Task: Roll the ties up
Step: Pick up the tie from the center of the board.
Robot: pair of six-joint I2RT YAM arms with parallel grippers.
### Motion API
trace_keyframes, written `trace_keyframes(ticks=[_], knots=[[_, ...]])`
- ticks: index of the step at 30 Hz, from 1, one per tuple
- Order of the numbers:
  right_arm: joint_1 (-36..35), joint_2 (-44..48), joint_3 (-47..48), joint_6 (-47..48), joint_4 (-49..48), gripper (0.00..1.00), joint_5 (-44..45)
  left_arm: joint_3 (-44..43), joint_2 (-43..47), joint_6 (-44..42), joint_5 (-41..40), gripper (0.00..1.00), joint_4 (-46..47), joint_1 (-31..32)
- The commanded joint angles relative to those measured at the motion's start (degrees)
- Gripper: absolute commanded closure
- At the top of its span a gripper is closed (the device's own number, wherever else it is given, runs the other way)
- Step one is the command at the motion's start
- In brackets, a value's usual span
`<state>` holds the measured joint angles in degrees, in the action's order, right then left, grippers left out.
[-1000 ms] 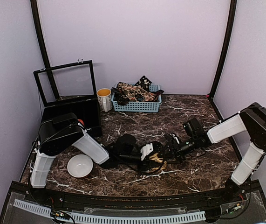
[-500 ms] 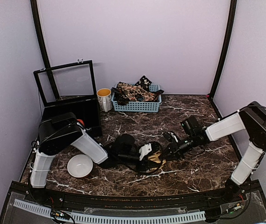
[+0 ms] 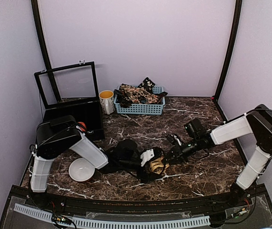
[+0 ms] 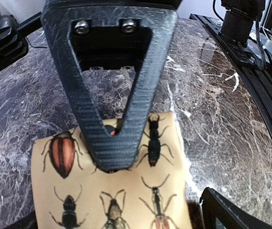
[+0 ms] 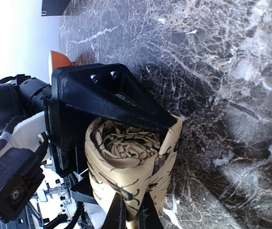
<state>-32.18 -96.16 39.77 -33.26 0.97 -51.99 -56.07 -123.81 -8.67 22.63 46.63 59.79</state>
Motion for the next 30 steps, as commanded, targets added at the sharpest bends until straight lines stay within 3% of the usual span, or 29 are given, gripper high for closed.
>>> trace_keyframes(ticks=[1,6,12,14,16,20,21,25,30], knots=[[-1.4,2.3,0.8,-0.5,1.9,1.00,3.7,-1.2,-0.2,3.3,-3.7,0.01,-2.2,-0.1],[-2.3,4.3,1.9,-2.5,1.6,1.00,4.2,-2.7,-2.3,4.8,-4.3,0.06,-1.8,0.0],[-2.3,6.4,1.9,-3.0,2.1,1.00,4.7,-1.7,-1.6,3.9,-2.9,0.25,-1.7,0.0],[-2.4,7.1,1.9,-3.0,2.5,1.00,5.0,-1.7,-1.2,3.0,-2.5,0.38,-2.0,0.0],[-2.3,7.6,2.0,-3.0,3.0,1.00,5.1,-1.5,-0.6,1.9,-2.2,0.58,-2.0,0.0],[-2.4,8.4,2.2,-2.7,4.1,1.00,5.4,-1.2,1.7,-0.3,-2.7,0.69,-2.7,0.0],[-2.4,8.6,2.4,-2.7,4.4,1.00,5.5,-1.2,2.5,-0.6,-2.8,0.66,-3.0,0.0],[-2.3,9.6,3.5,-2.6,6.7,1.00,6.7,-1.0,6.3,0.8,-7.1,0.27,-6.2,-0.1],[-1.7,11.7,5.5,-3.3,8.4,1.00,7.8,4.4,15.2,2.8,-14.2,0.07,-6.7,-0.4]])
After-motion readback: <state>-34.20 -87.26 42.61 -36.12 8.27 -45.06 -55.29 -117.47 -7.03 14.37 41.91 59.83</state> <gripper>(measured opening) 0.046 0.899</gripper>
